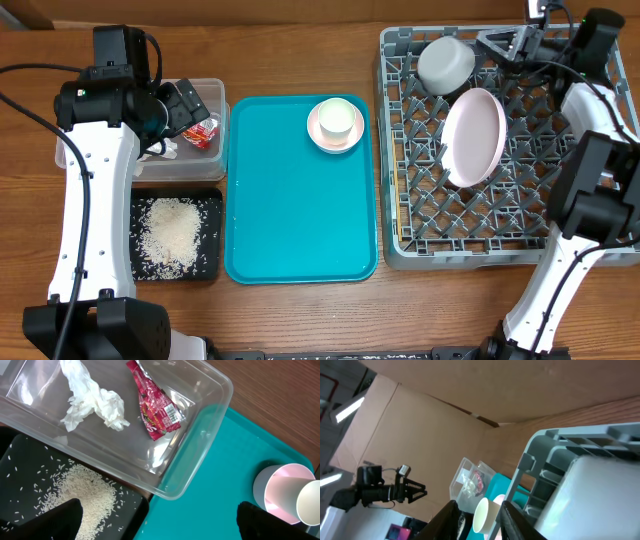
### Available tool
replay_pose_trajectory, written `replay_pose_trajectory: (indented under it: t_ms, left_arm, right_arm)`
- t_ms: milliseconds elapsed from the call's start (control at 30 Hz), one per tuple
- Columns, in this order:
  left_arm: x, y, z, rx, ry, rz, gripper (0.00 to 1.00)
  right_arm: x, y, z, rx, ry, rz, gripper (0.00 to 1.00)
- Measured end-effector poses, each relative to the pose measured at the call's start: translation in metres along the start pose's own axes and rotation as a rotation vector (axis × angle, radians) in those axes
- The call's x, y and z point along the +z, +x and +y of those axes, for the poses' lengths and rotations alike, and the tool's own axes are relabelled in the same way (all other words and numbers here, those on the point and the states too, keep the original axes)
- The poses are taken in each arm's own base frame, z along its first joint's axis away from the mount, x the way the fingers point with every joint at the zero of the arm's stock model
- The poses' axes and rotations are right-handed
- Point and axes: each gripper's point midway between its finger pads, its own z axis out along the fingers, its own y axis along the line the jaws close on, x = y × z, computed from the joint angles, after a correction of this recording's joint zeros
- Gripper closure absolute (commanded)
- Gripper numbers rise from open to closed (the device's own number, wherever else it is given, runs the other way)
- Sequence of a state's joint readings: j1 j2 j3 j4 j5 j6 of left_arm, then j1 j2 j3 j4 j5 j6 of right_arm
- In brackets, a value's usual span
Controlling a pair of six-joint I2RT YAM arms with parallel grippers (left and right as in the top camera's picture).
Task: Sort waste into correct bins and load items into the dishwasher
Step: 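Set the bowl upside down in the rack and open the right gripper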
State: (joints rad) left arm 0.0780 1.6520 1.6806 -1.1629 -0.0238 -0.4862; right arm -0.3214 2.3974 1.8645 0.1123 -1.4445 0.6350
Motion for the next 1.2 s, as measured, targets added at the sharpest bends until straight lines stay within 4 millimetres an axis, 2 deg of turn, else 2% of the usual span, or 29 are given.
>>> replay_pose_trajectory:
  t_ms: [233,467,600,767,833,933,1033,1133,1167,1200]
  left_arm:
    - [0.000,0.000,0.000,0.000,0.000,0.000,0.00]
    - [0.000,0.000,0.000,0.000,0.000,0.000,0.00]
    - [0.000,0.000,0.000,0.000,0.000,0.000,0.00]
    - [0.000,0.000,0.000,0.000,0.000,0.000,0.00]
    - [0.000,0.000,0.000,0.000,0.000,0.001,0.00]
    - [0.000,0.000,0.000,0.000,0.000,0.000,0.00]
    - [0.000,0.000,0.000,0.000,0.000,0.000,0.00]
    - [0.000,0.000,0.000,0.000,0.000,0.000,0.00]
    - [0.000,0.000,0.000,0.000,0.000,0.000,0.00]
    - [0.000,0.000,0.000,0.000,0.000,0.000,0.00]
  right_arm:
    - [-0.024,-0.009,-0.006,0.070,0.024,-0.045,0.71]
    - [-0.056,-0.025,-0.019,0.164,0.104,-0.147,0.71]
    - [-0.068,-0.032,-0.015,0.230,0.167,-0.202,0.71]
    - [-0.081,-0.025,-0.002,0.320,0.367,-0.257,0.71]
    - [-0.088,-0.023,0.004,0.278,0.508,-0.272,0.70]
    - [-0.096,-0.008,0.013,0.179,0.761,-0.238,0.69]
    - [-0.089,-0.005,0.029,0.032,0.909,-0.186,0.69]
    - [-0.069,0.000,0.049,-0.121,0.996,-0.116,0.66]
    - [-0.060,0.001,0.055,-0.166,1.015,-0.095,0.66]
    - [-0.034,0.009,0.069,-0.259,1.038,-0.040,0.66]
